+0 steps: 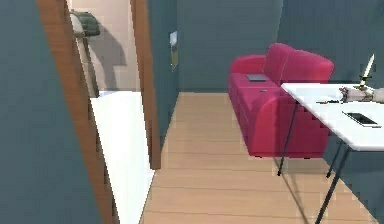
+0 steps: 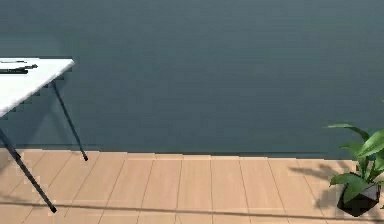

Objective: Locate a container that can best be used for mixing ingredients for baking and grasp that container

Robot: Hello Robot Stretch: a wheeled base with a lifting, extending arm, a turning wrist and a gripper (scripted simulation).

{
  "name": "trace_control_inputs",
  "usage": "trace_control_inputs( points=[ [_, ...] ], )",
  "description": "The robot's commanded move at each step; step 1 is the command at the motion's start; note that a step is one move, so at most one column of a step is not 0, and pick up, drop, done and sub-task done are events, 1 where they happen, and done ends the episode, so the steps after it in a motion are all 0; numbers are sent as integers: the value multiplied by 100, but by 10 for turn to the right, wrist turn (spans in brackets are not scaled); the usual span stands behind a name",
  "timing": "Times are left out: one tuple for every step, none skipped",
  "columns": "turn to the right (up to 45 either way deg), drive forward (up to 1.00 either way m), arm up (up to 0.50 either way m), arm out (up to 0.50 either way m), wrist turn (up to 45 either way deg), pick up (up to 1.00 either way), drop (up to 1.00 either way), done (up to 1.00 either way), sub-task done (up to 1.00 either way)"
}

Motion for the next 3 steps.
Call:
trace_control_inputs(
  points=[
    [0,85,0,0,0,0,0,0,0],
    [-420,0,0,0,0,0,0,0,0],
    [0,30,0,0,0,0,0,0,0]
  ],
)
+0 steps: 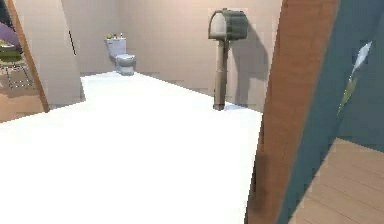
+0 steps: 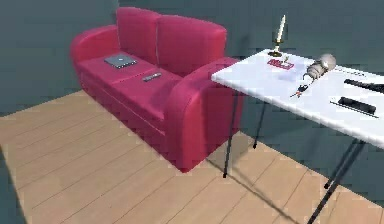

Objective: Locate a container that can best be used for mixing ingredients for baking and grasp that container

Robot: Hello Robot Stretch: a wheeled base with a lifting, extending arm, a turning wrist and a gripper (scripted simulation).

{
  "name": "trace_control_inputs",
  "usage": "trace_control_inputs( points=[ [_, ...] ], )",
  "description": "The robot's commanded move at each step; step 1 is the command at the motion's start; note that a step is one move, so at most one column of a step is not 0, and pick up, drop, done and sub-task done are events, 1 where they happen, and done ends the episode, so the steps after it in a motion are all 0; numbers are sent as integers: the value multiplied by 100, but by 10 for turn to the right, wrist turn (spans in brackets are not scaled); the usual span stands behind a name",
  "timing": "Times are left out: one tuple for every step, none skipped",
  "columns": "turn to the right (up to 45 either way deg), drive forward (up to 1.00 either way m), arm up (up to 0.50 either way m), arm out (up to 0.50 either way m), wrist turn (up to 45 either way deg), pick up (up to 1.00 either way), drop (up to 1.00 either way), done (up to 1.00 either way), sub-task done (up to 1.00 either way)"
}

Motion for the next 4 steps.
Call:
trace_control_inputs(
  points=[
    [-390,0,0,0,0,0,0,0,0],
    [0,100,0,0,0,0,0,0,0],
    [-60,0,0,0,0,0,0,0,0],
    [0,20,0,0,0,0,0,0,0]
  ],
)
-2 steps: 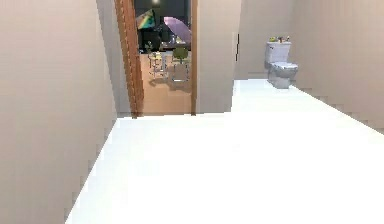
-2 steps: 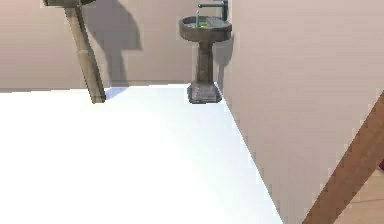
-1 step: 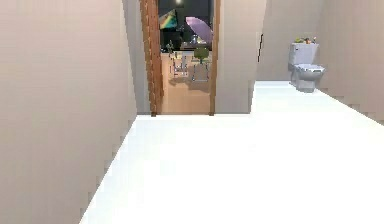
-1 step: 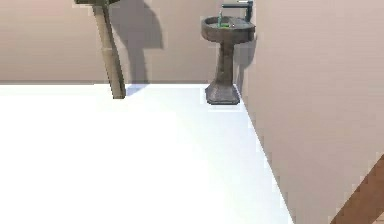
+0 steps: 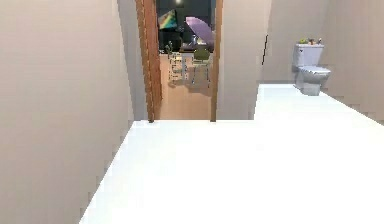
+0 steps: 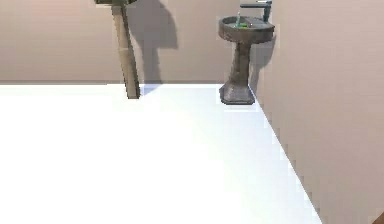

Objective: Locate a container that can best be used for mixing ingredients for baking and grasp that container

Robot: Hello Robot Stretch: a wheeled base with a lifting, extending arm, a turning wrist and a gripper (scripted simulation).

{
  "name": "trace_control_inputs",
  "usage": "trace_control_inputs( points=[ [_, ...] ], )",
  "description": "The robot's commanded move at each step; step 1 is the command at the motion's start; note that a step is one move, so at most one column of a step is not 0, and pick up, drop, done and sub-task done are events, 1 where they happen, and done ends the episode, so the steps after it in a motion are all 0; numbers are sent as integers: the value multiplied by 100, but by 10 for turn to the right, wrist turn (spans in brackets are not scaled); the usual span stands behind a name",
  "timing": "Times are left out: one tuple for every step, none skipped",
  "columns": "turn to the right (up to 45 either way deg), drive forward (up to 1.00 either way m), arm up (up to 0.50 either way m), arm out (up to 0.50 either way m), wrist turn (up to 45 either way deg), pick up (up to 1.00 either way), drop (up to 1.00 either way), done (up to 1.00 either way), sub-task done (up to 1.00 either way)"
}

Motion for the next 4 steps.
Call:
trace_control_inputs(
  points=[
    [0,100,0,0,0,0,0,0,0],
    [0,100,0,0,0,0,0,0,0],
    [-30,0,0,0,0,0,0,0,0],
    [0,100,0,0,0,0,0,0,0]
  ],
)
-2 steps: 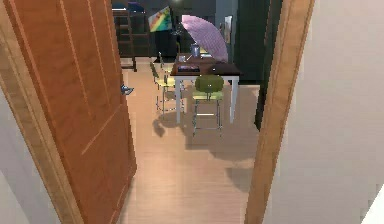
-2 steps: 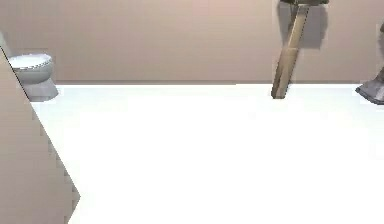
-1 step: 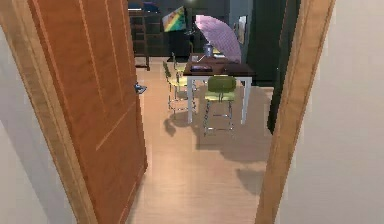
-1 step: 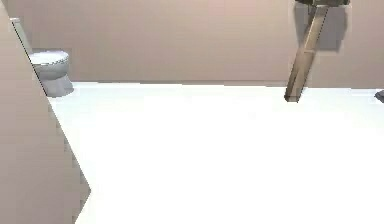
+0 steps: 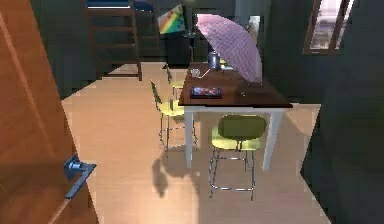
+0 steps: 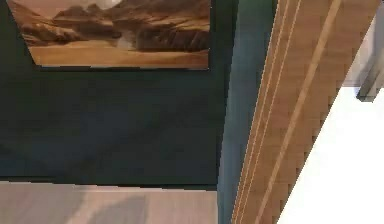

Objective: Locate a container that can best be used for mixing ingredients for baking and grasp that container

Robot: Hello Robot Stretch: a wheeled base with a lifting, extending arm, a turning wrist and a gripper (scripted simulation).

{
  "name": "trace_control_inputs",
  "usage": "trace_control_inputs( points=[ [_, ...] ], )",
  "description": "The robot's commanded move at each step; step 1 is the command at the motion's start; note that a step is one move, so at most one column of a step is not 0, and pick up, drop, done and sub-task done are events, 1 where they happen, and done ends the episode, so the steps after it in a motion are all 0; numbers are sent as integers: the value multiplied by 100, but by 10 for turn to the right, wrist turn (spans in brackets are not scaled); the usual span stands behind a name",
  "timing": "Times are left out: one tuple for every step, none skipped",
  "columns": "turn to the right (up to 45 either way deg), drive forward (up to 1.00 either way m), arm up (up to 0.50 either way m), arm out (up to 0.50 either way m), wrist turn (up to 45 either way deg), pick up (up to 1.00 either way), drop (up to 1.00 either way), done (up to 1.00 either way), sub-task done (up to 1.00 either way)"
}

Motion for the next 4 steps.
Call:
trace_control_inputs(
  points=[
    [0,80,0,0,0,0,0,0,0],
    [-390,0,0,0,0,0,0,0,0],
    [0,100,0,0,0,0,0,0,0],
    [-30,0,0,0,0,0,0,0,0]
  ],
)
